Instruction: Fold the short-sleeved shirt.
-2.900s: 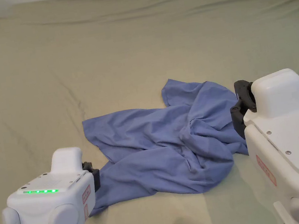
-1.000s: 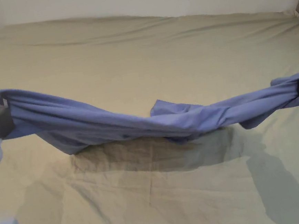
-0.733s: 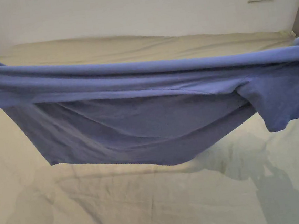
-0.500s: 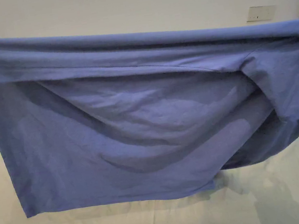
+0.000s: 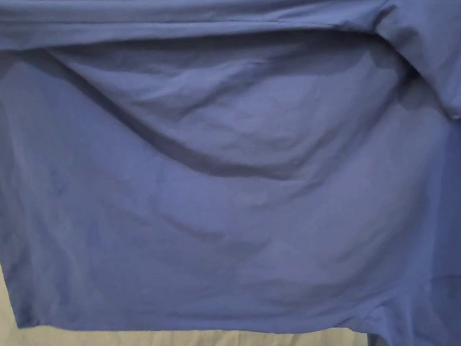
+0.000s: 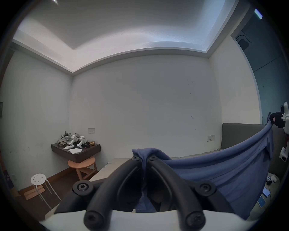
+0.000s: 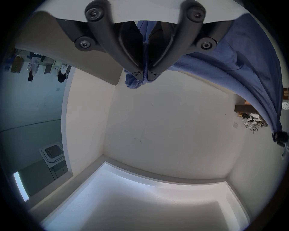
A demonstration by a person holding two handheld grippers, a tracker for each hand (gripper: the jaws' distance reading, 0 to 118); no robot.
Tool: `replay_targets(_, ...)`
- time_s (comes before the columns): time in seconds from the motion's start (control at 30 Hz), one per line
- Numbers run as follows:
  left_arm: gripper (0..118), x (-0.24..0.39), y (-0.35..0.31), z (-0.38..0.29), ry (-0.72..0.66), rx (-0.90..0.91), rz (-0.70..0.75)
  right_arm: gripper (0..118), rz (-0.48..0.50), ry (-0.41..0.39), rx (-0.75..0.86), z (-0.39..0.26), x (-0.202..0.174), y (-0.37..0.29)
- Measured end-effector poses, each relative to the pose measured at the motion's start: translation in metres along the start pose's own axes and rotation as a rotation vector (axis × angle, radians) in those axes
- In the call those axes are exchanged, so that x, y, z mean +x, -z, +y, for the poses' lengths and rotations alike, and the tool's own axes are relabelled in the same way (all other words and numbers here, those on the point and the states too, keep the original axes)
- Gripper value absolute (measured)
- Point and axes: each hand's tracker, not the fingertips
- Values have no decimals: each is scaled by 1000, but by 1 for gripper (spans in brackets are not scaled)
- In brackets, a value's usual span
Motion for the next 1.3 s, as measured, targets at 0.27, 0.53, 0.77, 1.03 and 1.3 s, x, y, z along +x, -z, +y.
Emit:
replay_targets(0.27, 1, 10, 72, 17, 40, -31, 11, 6, -33, -53, 9, 5, -11, 71)
replay_targets(0.53, 1, 16, 135, 17, 51, -55, 46, 6, -60, -108, 6, 13, -36, 128)
replay_targets(0.77, 1, 17, 180, -16, 57, -95, 49, 6, -40, -110, -72, -24, -62, 166)
replay_targets(1.03, 1, 22, 195, -141, 79, -302, 34, 6, 71, -138, -288, -145, -101, 164)
replay_targets(1.3, 1, 23, 113, -306, 60, -605, 2, 6, 232, -106, -634, -289, -130, 69)
